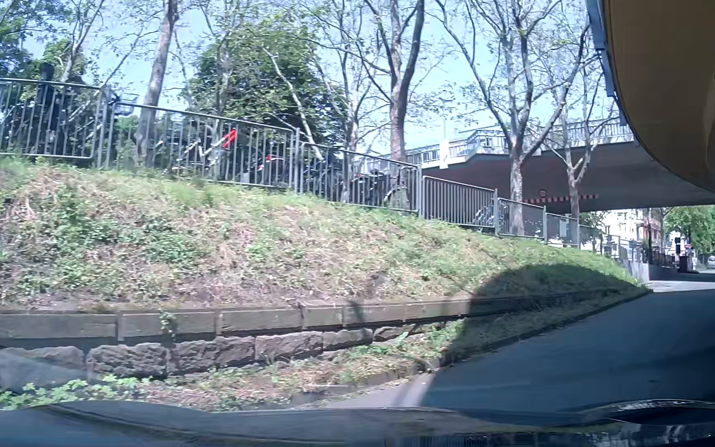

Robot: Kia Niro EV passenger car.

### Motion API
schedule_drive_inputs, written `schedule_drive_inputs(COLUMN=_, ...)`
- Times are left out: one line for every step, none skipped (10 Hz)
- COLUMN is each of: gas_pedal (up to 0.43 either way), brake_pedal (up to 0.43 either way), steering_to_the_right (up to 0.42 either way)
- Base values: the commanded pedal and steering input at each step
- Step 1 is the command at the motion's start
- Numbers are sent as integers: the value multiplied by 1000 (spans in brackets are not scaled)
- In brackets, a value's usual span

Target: Follow the waypoints while adhering to traffic rules and regulations

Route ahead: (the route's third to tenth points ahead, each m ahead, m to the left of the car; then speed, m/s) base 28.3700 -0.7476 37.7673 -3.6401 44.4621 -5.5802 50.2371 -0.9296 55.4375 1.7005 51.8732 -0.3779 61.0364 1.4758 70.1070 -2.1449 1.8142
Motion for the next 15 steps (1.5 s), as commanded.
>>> schedule_drive_inputs(gas_pedal=39, brake_pedal=0, steering_to_the_right=803)
schedule_drive_inputs(gas_pedal=47, brake_pedal=0, steering_to_the_right=784)
schedule_drive_inputs(gas_pedal=47, brake_pedal=0, steering_to_the_right=770)
schedule_drive_inputs(gas_pedal=47, brake_pedal=0, steering_to_the_right=747)
schedule_drive_inputs(gas_pedal=47, brake_pedal=0, steering_to_the_right=719)
schedule_drive_inputs(gas_pedal=47, brake_pedal=0, steering_to_the_right=681)
schedule_drive_inputs(gas_pedal=47, brake_pedal=0, steering_to_the_right=639)
schedule_drive_inputs(gas_pedal=59, brake_pedal=0, steering_to_the_right=603)
schedule_drive_inputs(gas_pedal=59, brake_pedal=0, steering_to_the_right=564)
schedule_drive_inputs(gas_pedal=59, brake_pedal=0, steering_to_the_right=511)
schedule_drive_inputs(gas_pedal=59, brake_pedal=0, steering_to_the_right=470)
schedule_drive_inputs(gas_pedal=59, brake_pedal=0, steering_to_the_right=436)
schedule_drive_inputs(gas_pedal=59, brake_pedal=0, steering_to_the_right=398)
schedule_drive_inputs(gas_pedal=59, brake_pedal=0, steering_to_the_right=357)
schedule_drive_inputs(gas_pedal=59, brake_pedal=0, steering_to_the_right=326)
